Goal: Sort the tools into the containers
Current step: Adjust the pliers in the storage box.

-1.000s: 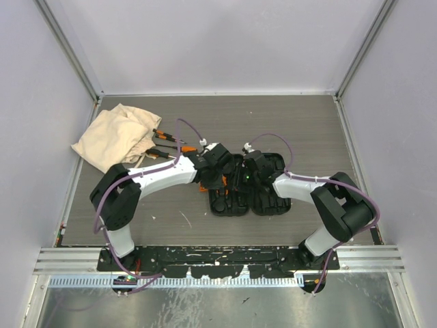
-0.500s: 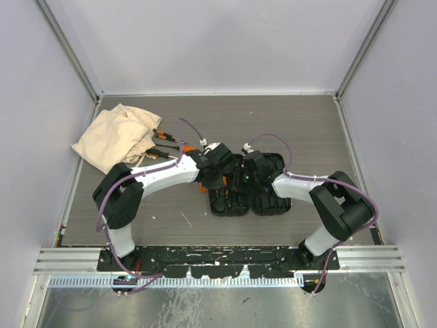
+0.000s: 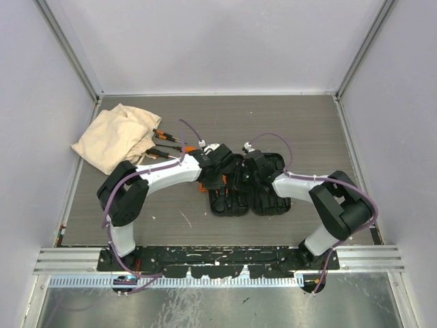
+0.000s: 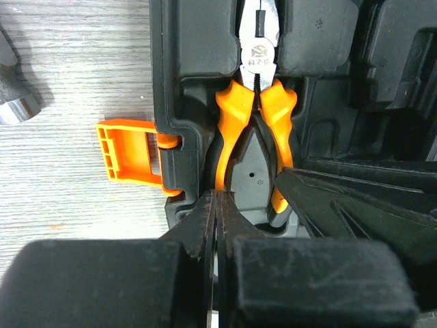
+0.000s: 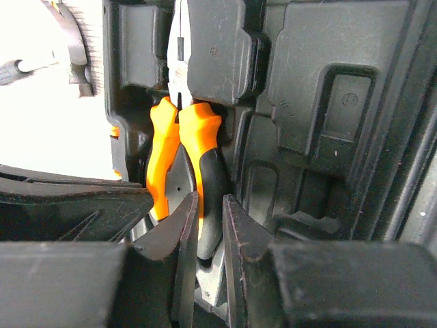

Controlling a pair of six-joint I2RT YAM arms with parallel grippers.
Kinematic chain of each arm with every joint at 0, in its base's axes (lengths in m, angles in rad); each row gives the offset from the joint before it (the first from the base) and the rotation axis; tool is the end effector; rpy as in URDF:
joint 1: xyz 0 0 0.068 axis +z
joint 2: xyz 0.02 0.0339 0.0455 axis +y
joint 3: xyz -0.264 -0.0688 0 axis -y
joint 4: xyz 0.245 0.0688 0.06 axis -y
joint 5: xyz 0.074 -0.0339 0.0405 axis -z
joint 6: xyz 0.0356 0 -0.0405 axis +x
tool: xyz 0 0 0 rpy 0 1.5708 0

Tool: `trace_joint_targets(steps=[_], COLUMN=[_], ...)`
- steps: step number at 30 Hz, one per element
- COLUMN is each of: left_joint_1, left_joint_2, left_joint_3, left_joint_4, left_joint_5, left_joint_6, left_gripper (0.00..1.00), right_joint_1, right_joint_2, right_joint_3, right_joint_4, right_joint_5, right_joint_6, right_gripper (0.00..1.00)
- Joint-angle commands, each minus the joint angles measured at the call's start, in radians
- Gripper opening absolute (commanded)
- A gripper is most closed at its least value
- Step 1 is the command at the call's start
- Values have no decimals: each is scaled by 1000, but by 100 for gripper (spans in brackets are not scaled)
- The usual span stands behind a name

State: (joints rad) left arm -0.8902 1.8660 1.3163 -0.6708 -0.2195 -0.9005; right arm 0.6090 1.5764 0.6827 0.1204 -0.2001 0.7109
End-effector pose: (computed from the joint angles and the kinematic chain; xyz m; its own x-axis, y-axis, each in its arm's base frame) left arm 0.2416 -0.2861 0.1871 -0.9247 -0.0733 -0.3735 -0.0211 0.9897 -0.1419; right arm 0.2417 0.1772 0.1481 -0.8761 0.1686 -0.4517 -0.1394 0.8082 0.5722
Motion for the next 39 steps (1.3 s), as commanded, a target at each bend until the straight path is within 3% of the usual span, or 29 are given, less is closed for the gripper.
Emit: trace_joint_targets(steps=[1,15,27,34,39], left_joint_1=[-5,-5,-5,-4,-4], left_joint_2=[120,100,80,15,-68], left_joint_3=[-80,-98,-154,-169,-143], left_joint_4=[-67,-16,49,65,63], left_joint_5=[0,29,55,50,41], left_joint_6=[-11,12,20,33,56], left_gripper=[0,0,0,0,8], right_joint_1=[5,20,50,50,49], right_joint_2=[18,107,231,121,0], right_joint_3=[-4,32,-38,-61,-40], right_joint_4=[-3,-206,-152,-140,-131], right_joint_5=[-9,207,203,185,158], right_joint_6=[7,-10,16,18,6], right_gripper=[4,0,0,1,10])
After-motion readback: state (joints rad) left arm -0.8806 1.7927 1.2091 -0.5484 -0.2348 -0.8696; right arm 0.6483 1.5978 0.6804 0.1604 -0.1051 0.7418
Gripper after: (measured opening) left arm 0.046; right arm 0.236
